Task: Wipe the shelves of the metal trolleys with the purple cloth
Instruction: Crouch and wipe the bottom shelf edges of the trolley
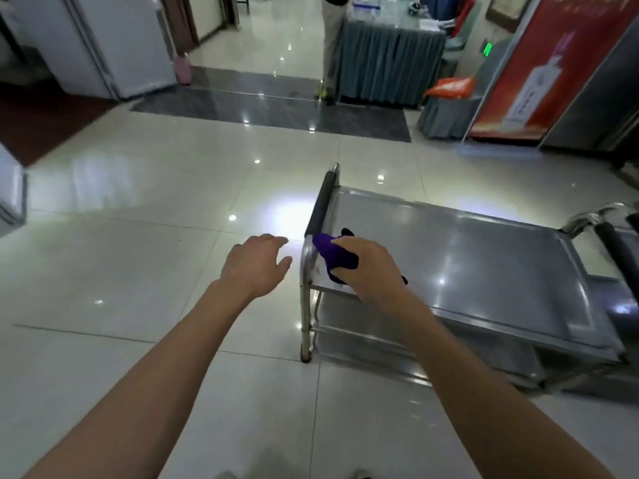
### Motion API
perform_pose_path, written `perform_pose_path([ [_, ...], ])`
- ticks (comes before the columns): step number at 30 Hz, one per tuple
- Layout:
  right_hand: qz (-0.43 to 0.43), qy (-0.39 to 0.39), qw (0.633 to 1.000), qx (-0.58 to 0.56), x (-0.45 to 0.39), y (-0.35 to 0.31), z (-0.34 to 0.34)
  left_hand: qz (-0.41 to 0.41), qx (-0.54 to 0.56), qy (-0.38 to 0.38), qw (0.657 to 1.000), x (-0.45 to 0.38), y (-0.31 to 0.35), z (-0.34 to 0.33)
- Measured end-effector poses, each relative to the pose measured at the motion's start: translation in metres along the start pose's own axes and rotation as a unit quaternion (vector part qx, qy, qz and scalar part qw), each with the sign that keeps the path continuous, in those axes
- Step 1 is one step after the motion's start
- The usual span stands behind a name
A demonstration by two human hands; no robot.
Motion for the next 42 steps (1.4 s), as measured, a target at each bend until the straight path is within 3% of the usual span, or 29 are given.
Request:
perform_pose_path([
  [6,0.026,-0.016,0.999,-0.039,-0.072,-0.111,-0.047,0.049,0.011,0.041,0.998,-0.005,-0.122,0.069],
  [12,0.014,-0.052,0.998,-0.041,-0.129,-0.149,-0.082,0.064,0.034,0.044,0.996,-0.036,-0.185,0.098],
  [25,-0.025,-0.049,0.995,-0.086,-0.344,-0.119,-0.133,0.067,-0.009,-0.002,0.998,-0.226,-0.247,0.114],
  [37,-0.054,-0.098,0.989,-0.094,-0.539,-0.079,-0.168,0.066,-0.009,-0.028,0.997,-0.426,-0.305,0.124],
  [42,-0.086,-0.069,0.99,-0.089,-0.632,-0.061,-0.187,0.034,-0.007,-0.032,0.999,-0.538,-0.348,0.132],
])
Point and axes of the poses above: each hand's wrist, its own x-axis away from the middle knuckle, its own z-axis out of the back of the hand, y = z × x, the point moved 2 cm from there along -x, towards the middle knuckle, and after that the axes turned 12 degrees about x, right-handed, at the moved point
